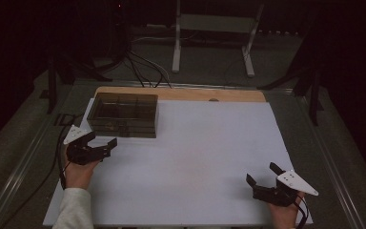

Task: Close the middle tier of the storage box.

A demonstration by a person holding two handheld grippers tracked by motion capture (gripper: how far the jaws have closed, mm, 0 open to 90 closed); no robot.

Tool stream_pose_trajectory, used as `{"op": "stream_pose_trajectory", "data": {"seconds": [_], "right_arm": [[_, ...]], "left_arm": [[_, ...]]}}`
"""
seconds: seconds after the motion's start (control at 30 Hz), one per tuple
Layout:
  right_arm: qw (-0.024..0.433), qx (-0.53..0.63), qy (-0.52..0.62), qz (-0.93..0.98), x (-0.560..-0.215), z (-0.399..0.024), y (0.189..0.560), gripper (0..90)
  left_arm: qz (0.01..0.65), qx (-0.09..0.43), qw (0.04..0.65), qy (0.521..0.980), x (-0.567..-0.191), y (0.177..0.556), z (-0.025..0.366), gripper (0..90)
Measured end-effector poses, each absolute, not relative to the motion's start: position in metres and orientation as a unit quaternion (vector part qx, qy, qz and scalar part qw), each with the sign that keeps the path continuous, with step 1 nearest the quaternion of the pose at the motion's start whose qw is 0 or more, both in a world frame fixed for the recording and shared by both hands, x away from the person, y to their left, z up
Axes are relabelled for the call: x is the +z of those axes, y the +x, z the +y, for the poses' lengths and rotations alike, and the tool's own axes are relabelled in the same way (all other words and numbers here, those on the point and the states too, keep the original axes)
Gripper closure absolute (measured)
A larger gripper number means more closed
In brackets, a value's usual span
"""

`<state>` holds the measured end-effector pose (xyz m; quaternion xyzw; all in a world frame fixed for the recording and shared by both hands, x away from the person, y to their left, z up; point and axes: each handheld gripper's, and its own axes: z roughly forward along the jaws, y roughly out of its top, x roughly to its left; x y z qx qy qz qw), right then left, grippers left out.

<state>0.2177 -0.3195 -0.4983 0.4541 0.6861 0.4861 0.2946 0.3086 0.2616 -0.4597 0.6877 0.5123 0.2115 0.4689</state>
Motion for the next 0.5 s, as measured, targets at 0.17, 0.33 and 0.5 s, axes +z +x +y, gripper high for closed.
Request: {"op": "stream_pose_trajectory", "data": {"seconds": [0.17,0.33,0.5], "right_arm": [[0.294,0.486,0.454,0.686,-0.498,-0.319,0.218,0.7],[0.294,0.486,0.454,0.687,-0.498,-0.319,0.218,0.7],[0.295,0.486,0.454,0.686,-0.498,-0.319,0.218,0.7]], "left_arm": [[0.497,0.211,0.474,0.696,-0.460,0.299,0.260,1.9],[0.485,0.221,0.477,0.699,-0.456,0.289,0.261,0.7],[0.483,0.235,0.472,0.699,-0.455,0.278,0.261,0.7]]}}
